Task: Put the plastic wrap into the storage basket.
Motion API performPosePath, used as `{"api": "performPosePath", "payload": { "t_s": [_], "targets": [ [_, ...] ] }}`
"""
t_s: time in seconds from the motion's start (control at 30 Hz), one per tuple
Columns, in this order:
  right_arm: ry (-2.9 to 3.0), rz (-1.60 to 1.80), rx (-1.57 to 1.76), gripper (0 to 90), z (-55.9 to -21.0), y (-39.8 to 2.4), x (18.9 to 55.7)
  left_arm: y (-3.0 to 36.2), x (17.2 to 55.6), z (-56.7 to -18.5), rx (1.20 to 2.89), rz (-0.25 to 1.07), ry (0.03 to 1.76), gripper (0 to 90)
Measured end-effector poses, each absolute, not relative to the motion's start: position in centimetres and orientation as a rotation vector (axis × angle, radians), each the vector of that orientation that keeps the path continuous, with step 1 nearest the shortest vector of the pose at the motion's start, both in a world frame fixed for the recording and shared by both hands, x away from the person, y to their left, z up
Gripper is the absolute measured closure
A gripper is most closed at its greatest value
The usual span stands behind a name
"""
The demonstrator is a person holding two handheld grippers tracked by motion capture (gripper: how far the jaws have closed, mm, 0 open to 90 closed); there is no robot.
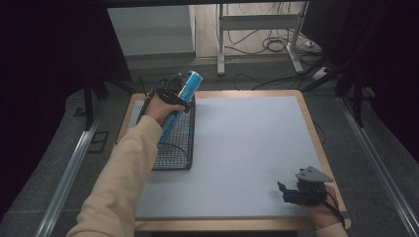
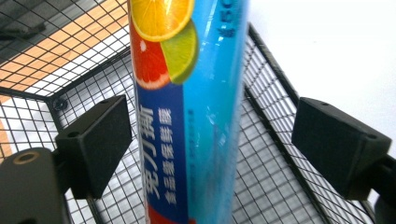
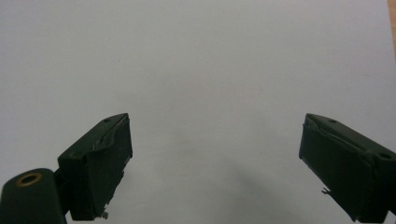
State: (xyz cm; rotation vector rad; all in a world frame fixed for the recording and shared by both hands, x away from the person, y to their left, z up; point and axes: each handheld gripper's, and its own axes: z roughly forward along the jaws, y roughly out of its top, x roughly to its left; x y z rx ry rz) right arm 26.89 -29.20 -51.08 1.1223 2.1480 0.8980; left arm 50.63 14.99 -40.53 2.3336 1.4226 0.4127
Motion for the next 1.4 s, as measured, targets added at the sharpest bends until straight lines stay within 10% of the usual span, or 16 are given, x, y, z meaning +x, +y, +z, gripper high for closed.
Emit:
{"api": "performPosePath", "payload": {
  "t_s": [0.93, 1.4],
  "targets": [
    [2.144, 0.899, 1.118, 9.9, -51.0, -29.0, 26.7, 9.0, 37.7, -37.2, 2.215, 0.345, 0.927, 16.6],
    [2.141, 0.902, 1.116, 9.9, -51.0, -29.0, 26.6, 5.0, 32.4, -42.3, 2.255, 0.236, 0.783, 16.6]
  ]
}}
